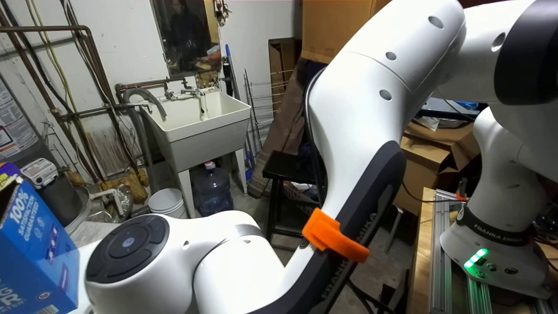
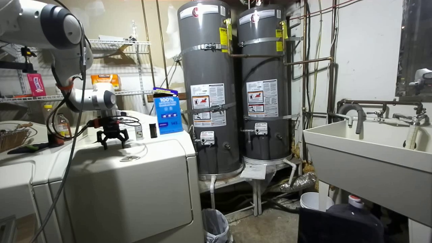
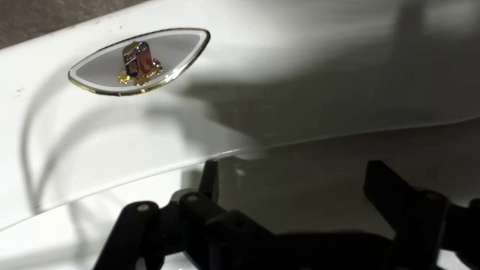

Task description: Open the washing machine on the right

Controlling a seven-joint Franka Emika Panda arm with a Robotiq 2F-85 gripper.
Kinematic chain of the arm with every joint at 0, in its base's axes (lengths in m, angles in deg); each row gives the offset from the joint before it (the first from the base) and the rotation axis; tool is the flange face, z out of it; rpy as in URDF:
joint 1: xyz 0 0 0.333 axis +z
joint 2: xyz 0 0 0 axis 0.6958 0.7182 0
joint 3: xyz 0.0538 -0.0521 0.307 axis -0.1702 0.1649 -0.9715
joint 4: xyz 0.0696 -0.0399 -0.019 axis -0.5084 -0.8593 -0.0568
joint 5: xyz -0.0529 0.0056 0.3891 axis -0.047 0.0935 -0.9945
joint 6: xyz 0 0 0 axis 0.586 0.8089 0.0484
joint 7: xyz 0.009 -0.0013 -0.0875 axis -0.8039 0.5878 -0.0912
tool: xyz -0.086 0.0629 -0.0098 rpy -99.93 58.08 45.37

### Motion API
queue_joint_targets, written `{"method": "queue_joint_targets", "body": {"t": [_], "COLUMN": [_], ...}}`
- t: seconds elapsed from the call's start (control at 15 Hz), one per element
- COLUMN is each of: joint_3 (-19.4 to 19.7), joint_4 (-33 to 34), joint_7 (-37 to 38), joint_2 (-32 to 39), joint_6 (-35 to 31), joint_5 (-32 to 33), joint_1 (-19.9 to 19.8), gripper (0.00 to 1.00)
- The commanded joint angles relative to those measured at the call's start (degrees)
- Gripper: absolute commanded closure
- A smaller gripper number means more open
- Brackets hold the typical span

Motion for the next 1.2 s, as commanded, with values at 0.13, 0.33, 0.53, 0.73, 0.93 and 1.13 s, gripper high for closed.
{"method": "queue_joint_targets", "body": {"t": [0.13,0.33,0.53,0.73,0.93,1.13], "joint_3": [-2.6,-3.8,-2.3,-0.4,1.5,3.5], "joint_4": [2.5,0.4,-3.7,-9.4,-14.5,-19.6], "joint_7": [-4.4,-6.0,-2.1,3.3,7.9,12.7], "joint_2": [2.4,1.0,-2.2,-6.1,-9.1,-11.7], "joint_6": [5.1,11.9,18.2,22.9,28.2,32.8], "joint_5": [-6.2,-10.3,-11.7,-11.0,-9.1,-6.7], "joint_1": [-1.6,-3.3,-4.0,-4.7,-4.9,-4.6], "gripper": [0.0,0.0,0.0,0.0,0.0,0.0]}}
